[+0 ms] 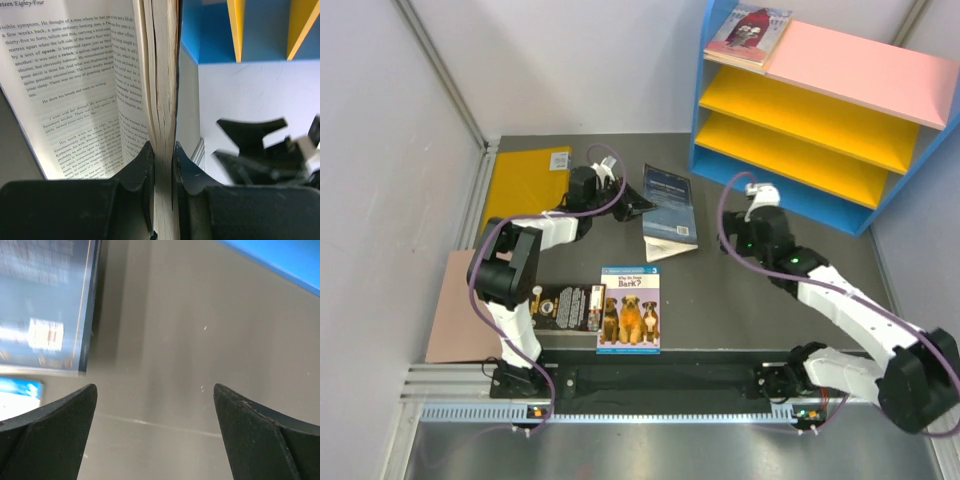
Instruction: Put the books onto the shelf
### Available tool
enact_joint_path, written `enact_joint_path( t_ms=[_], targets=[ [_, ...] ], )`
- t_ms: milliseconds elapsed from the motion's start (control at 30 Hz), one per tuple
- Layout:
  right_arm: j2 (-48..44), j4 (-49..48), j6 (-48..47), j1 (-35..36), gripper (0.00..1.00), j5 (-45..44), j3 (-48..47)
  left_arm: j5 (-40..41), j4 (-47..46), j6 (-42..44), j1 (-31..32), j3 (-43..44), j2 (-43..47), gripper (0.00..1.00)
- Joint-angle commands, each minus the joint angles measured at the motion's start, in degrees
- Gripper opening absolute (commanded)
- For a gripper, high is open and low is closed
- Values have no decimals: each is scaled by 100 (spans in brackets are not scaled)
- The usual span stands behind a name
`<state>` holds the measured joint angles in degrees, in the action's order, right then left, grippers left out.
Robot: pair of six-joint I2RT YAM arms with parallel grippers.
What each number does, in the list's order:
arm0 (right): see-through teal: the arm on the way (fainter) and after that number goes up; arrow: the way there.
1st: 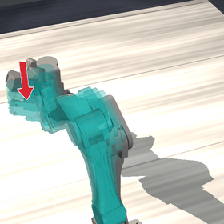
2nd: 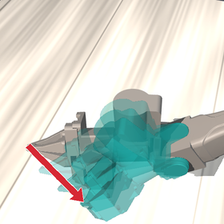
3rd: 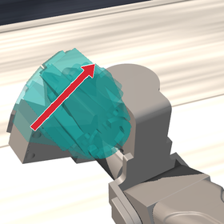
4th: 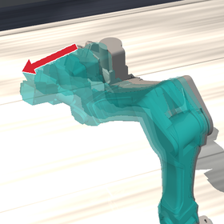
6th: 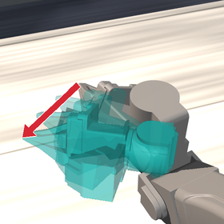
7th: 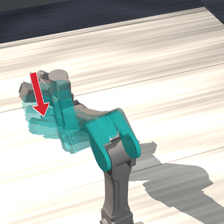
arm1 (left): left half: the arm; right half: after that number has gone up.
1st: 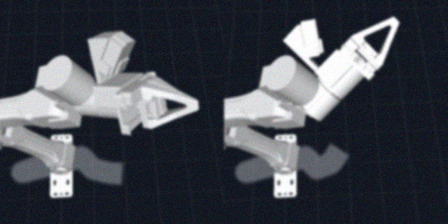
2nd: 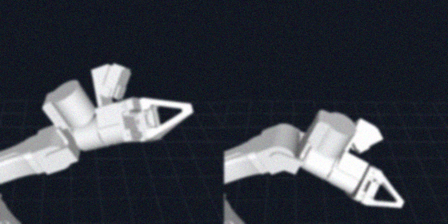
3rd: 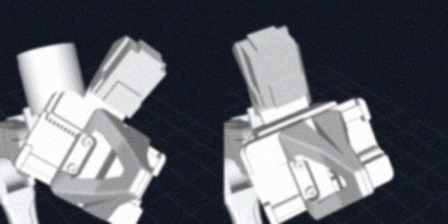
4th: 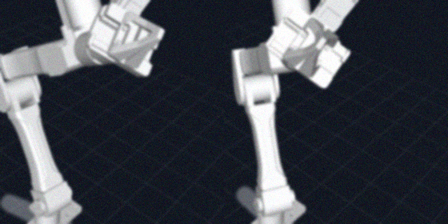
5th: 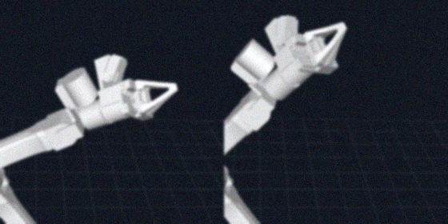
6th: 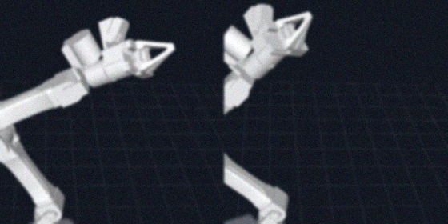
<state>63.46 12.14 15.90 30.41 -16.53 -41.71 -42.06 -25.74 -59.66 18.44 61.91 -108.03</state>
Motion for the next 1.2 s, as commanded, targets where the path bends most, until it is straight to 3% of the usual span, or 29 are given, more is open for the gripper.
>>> enact_joint_path(
  t_ms=[0,167,300,533,1033,1133,1167],
  targets=[
    [-449,-642,387,-650,98,2062,129,-636,-1185,218,-24,-204,555,0],
    [-80,-844,826,-932,98,3128,76,-952,-2400,-221,28,-627,485,0],
    [253,-1898,1529,-1125,97,4287,461,-1119,-2647,-169,151,-671,493,0],
    [693,-2813,2311,-1327,96,4966,796,-1120,-2779,-125,239,-645,616,0],
    [1406,-4044,2927,-1336,91,5670,1042,-1058,-3710,-792,380,-513,388,0],
    [1485,-4552,3147,-1336,84,5775,1139,-1058,-3825,-872,397,-548,335,0],
    [1546,-4641,3243,-1336,76,5880,1157,-1050,-3825,-855,398,-557,309,0]
  ],
)
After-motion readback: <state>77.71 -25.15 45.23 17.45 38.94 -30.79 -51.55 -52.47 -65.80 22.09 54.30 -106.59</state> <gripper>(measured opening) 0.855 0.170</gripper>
